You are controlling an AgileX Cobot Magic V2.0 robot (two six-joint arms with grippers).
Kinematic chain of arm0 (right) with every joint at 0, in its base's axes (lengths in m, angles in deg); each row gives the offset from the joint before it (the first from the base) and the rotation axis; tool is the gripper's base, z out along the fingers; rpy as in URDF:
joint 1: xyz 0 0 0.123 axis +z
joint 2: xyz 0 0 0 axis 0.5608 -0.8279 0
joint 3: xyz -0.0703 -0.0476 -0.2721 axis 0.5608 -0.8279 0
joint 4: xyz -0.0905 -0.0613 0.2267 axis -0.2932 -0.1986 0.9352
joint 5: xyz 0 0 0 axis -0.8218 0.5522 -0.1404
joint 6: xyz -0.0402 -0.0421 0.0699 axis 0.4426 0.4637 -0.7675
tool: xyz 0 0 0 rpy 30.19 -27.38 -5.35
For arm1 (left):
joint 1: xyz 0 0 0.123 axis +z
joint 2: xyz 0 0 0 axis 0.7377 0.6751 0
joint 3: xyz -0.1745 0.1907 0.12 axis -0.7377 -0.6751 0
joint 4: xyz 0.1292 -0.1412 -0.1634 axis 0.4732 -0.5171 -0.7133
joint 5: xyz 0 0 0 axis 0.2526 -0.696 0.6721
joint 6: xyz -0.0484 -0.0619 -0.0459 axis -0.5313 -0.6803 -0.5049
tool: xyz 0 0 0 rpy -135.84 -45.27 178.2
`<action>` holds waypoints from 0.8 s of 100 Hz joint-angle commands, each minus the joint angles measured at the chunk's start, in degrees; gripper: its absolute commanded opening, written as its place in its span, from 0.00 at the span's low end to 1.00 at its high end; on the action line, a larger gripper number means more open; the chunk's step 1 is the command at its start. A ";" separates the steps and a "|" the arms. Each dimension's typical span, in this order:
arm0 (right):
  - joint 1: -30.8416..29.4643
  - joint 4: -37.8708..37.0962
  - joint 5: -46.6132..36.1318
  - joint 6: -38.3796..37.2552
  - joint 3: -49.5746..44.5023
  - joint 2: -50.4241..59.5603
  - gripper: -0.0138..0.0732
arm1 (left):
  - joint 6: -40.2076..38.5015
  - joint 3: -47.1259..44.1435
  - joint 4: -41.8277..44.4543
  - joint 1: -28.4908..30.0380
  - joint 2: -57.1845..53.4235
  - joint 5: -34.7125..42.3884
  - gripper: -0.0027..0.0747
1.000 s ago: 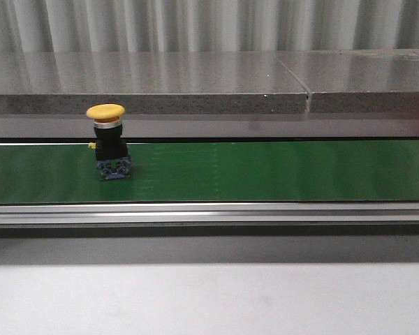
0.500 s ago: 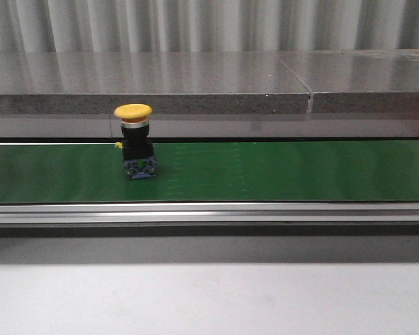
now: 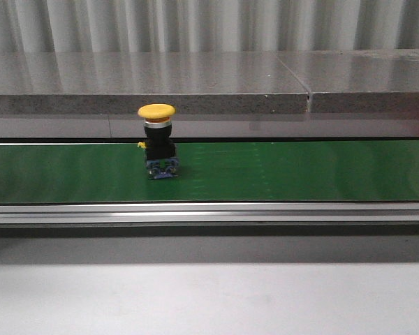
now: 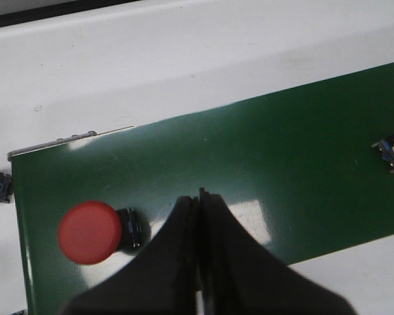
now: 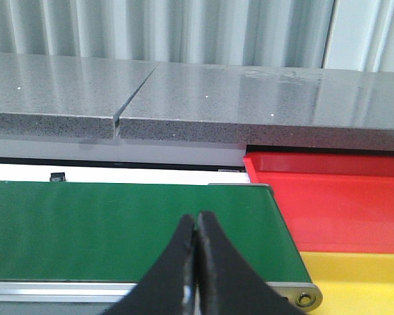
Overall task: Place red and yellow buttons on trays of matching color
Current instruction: 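Lower the red button onto the belt and open the left gripper, then move the right gripper above the yellow button riding on the belt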
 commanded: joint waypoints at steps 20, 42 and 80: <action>-0.08 -0.66 -4.06 0.06 0.39 0.91 0.08 | -0.98 -10.31 -0.87 -0.54 -15.32 7.02 0.01; -0.08 -0.66 -4.06 0.06 0.39 0.91 0.08 | -0.98 -20.04 -0.87 -0.54 -26.76 7.14 0.01; 0.07 -0.59 7.74 0.06 10.42 -2.22 0.08 | -0.98 -28.53 -0.87 -0.54 -40.15 6.77 0.01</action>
